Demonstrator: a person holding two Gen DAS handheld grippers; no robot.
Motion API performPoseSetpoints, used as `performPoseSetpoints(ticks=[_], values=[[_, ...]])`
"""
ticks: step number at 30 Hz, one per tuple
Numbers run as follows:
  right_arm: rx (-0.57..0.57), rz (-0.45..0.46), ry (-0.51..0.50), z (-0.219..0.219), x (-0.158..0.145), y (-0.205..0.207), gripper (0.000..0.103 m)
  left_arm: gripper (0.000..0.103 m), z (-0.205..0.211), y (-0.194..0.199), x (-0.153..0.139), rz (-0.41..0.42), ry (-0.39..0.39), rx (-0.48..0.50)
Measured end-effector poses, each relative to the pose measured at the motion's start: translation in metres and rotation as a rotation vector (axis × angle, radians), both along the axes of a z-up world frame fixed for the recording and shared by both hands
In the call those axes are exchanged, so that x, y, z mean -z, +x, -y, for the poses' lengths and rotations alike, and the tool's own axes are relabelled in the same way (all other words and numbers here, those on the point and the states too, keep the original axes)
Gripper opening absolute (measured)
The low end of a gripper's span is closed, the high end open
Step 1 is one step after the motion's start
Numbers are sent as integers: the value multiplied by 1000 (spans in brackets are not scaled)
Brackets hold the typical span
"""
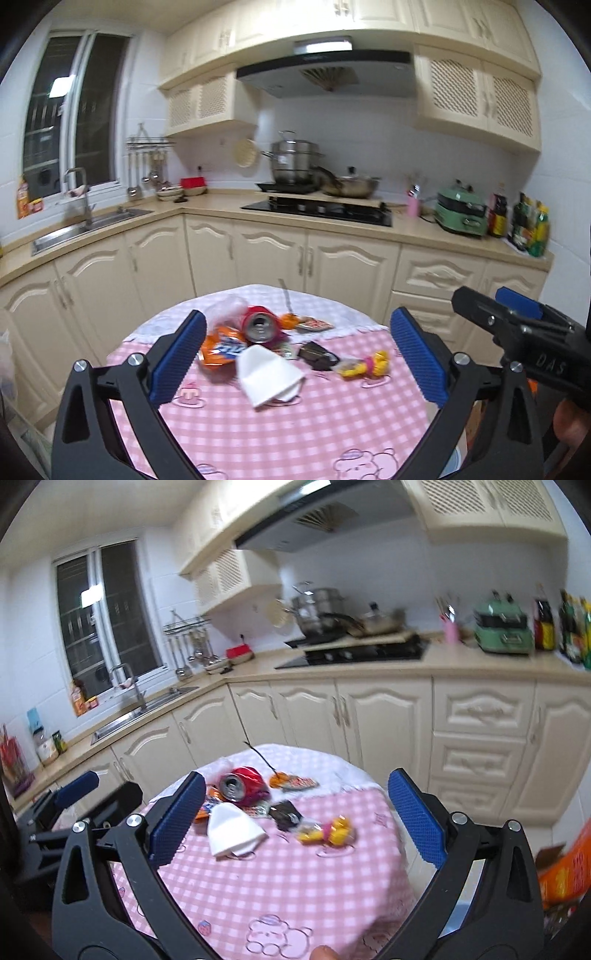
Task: Collect trash
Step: 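Move both tools back above the table, then grasp the white paper cup with the left gripper while the right grasps the yellow candy wrapper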
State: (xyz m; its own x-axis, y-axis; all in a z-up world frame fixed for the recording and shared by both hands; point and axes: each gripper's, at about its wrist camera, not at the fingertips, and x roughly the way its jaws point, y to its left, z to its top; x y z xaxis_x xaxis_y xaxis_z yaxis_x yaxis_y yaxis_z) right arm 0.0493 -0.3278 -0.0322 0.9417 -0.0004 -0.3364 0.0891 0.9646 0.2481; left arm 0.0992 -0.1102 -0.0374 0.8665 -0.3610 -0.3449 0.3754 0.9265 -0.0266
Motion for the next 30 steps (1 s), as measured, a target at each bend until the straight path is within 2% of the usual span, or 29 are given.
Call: performPoseSetpoints(ticks=[8,13,16,23,27,30], values=[[-51,-3,-54,-25,-4,10,97,98,-34,2,3,7,-13,-81],[-33,-41,-63,-19,9,16,97,98,-42,20,30,-68,-7,-108],[10,-102,-79,-5,31,26,97,98,-37,40,57,-135,23,-116],[52,-280,-17,37,97,54,97,98,-5,109,127,-329,73,-98],[51,-337,-11,47,119,70,97,98,18,142,149,-372,103,-105],[31,-369,0,50,132,83,97,98,32,169,166,-426,132,-157]])
